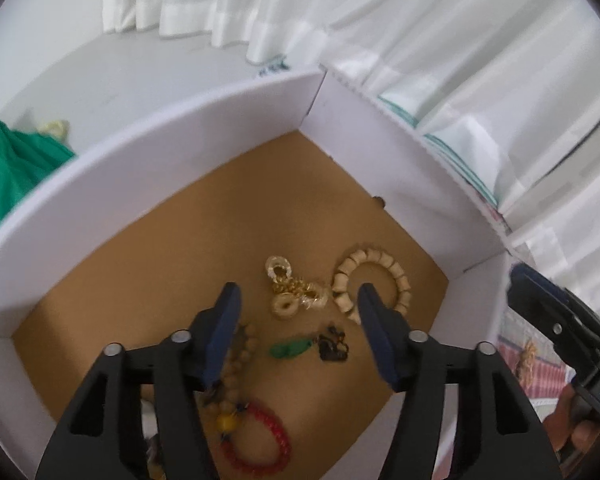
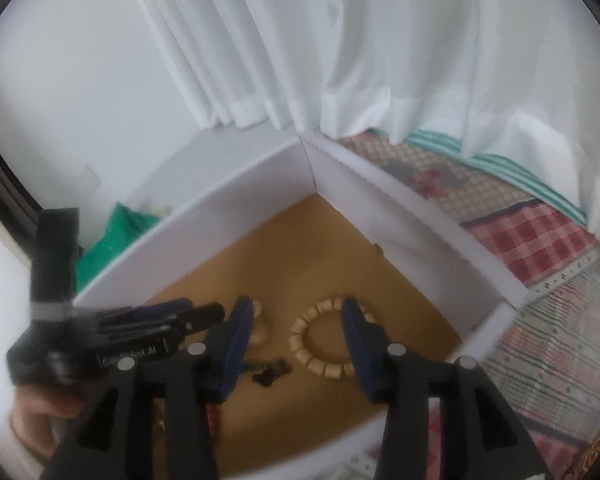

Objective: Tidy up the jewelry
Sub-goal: 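Move both open tools back over the last gold chains, then grasp the gold chain with square pendant with the left tool while the right tool grasps the gold bead chain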

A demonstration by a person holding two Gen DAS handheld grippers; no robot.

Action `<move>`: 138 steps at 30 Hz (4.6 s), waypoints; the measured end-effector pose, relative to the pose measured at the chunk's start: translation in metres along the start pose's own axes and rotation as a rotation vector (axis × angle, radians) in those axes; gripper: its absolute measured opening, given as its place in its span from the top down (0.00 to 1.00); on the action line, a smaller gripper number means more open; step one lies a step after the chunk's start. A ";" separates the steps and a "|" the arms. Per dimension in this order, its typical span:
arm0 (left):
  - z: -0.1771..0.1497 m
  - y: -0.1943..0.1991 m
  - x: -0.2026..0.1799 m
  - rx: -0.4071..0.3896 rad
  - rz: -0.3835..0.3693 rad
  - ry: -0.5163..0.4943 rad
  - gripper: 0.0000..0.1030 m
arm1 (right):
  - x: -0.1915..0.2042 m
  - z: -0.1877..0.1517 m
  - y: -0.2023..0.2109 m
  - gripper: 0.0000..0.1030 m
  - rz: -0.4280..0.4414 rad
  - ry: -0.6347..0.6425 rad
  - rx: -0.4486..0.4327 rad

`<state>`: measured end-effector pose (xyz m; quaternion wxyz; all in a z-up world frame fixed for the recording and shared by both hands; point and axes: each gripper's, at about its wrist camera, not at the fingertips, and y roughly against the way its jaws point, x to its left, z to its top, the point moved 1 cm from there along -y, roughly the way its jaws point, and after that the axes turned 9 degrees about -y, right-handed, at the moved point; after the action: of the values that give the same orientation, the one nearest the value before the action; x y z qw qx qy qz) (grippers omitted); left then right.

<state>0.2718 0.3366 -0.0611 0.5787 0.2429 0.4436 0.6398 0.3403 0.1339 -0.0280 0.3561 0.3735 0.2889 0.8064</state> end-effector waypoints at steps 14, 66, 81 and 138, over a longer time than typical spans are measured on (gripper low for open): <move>-0.137 0.118 -0.118 -0.142 -0.076 -0.275 0.11 | -0.064 -0.182 0.153 0.35 -0.273 0.013 -0.040; -0.277 0.044 -0.288 0.046 -0.036 -0.602 0.11 | -0.182 -0.348 0.259 0.34 -0.519 -0.338 -0.041; -0.269 0.017 -0.286 0.104 -0.052 -0.594 0.09 | -0.186 -0.351 0.254 0.34 -0.506 -0.349 -0.018; -0.185 -0.046 -0.306 0.054 -0.298 -0.510 0.68 | -0.343 -0.168 0.175 0.34 -0.273 -0.526 0.039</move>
<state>0.2085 -0.0118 -0.1289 0.7523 0.3433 0.3316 0.4541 0.3016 -0.2720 -0.1290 0.5167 0.5341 0.2497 0.6208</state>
